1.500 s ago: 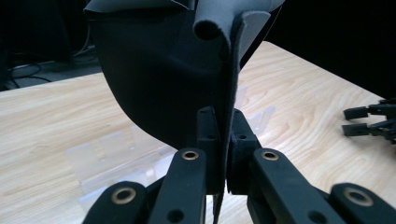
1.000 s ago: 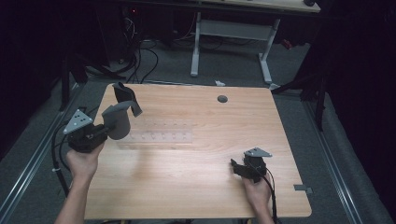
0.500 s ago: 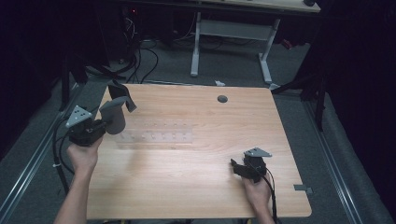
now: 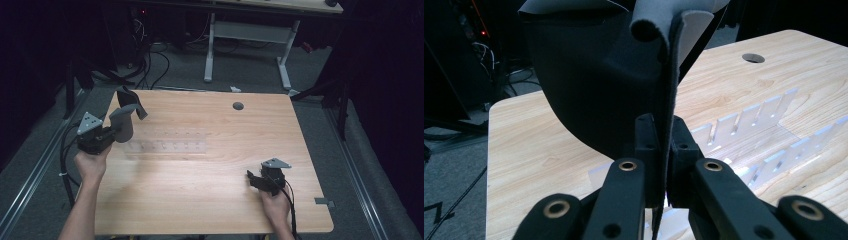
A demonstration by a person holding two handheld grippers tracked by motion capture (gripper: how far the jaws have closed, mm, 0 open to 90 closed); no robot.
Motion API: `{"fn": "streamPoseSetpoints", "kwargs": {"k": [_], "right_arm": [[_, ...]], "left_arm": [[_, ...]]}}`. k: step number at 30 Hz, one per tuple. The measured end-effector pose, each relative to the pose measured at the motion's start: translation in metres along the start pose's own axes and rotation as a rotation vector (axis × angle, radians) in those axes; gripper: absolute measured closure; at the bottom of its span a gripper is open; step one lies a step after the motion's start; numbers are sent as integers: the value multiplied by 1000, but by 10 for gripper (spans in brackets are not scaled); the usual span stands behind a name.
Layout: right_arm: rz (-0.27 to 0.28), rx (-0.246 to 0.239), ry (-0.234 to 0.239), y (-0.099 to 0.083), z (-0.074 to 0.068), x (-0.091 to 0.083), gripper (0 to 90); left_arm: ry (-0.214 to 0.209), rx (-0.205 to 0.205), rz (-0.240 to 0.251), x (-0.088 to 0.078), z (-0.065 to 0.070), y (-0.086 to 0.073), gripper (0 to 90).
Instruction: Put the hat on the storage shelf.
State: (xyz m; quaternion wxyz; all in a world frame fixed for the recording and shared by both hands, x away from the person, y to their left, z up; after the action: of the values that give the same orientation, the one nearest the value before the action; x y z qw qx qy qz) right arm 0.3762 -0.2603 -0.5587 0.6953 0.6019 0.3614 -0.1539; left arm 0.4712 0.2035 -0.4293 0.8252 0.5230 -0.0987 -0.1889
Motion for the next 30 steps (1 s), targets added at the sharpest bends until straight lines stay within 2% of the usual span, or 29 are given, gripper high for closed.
{"fn": "streamPoseSetpoints", "kwargs": {"k": [6,15,17,25,30], "right_arm": [[0,0,-1,0,0,0,344],[0,1,1,0,0,0,344],[1,1,2,0,0,0,344],[-1,0,0,0,0,0,344],[0,0,-1,0,0,0,343]], "left_arm": [[-4,-19,3,4,-5,-6,868],[18,-54,-20,5,-17,-23,866],[18,-65,-14,4,-18,-23,866],[23,-90,-41,1,-17,-27,856],[43,-105,-56,-6,-22,-32,857]]}}
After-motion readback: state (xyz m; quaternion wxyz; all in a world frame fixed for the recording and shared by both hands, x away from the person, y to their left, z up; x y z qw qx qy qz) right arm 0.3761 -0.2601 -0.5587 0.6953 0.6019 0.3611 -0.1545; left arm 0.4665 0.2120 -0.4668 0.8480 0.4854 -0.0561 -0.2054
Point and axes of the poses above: each handheld gripper's, and its own axes: x roughly forward along the jaws, y roughly out of its top, z roughly to its right, the point moved 4 cm from there along x, roughly forward along the jaws
